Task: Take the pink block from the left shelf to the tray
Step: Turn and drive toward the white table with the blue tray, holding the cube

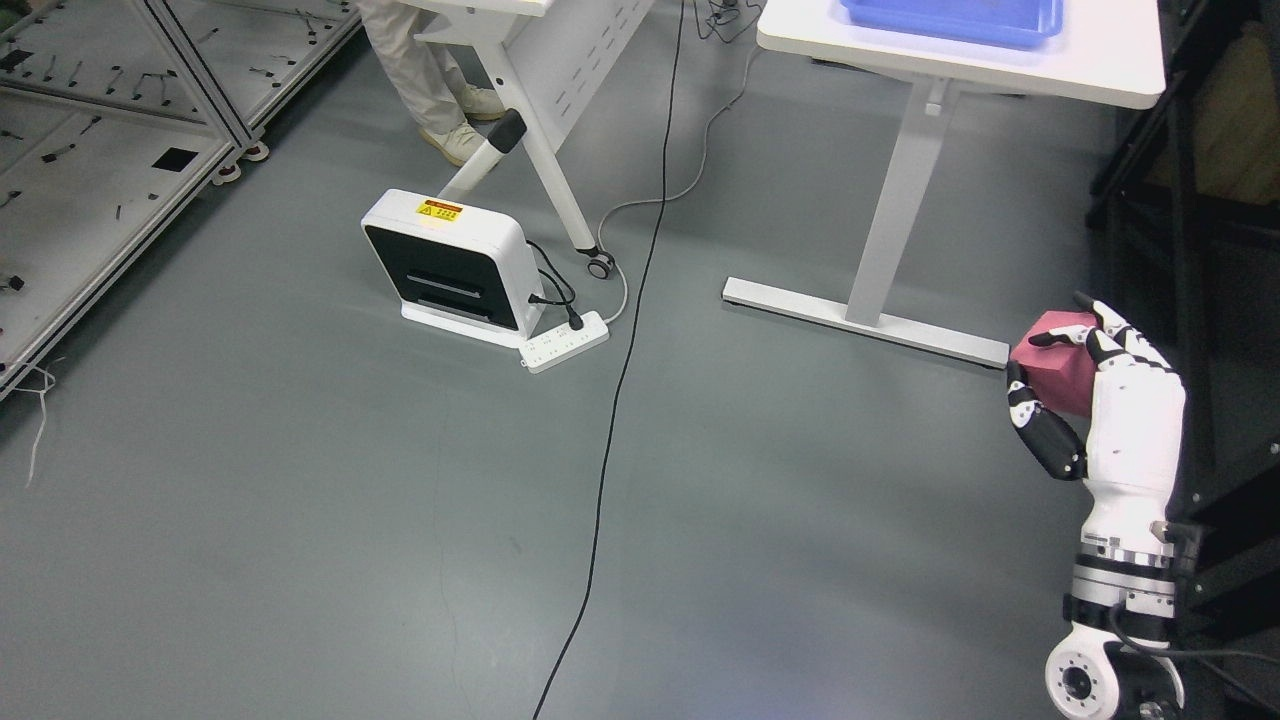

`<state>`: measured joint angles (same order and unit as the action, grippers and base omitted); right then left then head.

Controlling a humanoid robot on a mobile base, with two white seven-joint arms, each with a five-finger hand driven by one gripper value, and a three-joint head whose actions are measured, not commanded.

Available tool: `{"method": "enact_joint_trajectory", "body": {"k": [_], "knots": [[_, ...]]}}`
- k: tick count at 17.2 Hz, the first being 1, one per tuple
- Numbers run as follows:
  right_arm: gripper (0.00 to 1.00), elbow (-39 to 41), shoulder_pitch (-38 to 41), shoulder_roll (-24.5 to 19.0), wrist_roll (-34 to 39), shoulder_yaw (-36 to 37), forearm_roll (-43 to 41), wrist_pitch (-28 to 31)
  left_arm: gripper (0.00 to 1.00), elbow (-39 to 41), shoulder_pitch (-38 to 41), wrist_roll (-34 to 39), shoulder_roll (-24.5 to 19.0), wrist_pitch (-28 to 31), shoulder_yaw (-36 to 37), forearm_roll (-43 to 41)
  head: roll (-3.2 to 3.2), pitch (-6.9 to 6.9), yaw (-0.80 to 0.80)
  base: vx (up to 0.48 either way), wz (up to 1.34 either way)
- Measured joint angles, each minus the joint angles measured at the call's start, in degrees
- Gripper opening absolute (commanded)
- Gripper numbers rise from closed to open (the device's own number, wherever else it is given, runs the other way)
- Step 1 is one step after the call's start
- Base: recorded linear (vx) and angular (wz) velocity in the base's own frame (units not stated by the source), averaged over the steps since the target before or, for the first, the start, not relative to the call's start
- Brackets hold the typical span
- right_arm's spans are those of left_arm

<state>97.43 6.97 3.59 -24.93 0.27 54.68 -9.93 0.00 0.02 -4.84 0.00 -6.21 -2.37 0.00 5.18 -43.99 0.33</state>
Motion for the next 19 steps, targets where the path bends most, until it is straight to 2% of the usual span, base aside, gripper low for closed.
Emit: {"method": "enact_joint_trajectory", "body": {"k": [6,19], "knots": [[0.02,0.06,0.69,-0.04,-0.08,-0.12,-0.01,-0.68,1.00,0.00,-0.01,0.00,0.00,0.00,0.00,0.00,0.00,0.00,0.00,0.313,0.04],[0.02,0.10,0.86,0.01,-0.11,-0.23,-0.01,-0.77,1.00,0.00,-0.02,0.00,0.00,0.00,0.00,0.00,0.00,-0.01,0.00,0.428,-0.21]]}}
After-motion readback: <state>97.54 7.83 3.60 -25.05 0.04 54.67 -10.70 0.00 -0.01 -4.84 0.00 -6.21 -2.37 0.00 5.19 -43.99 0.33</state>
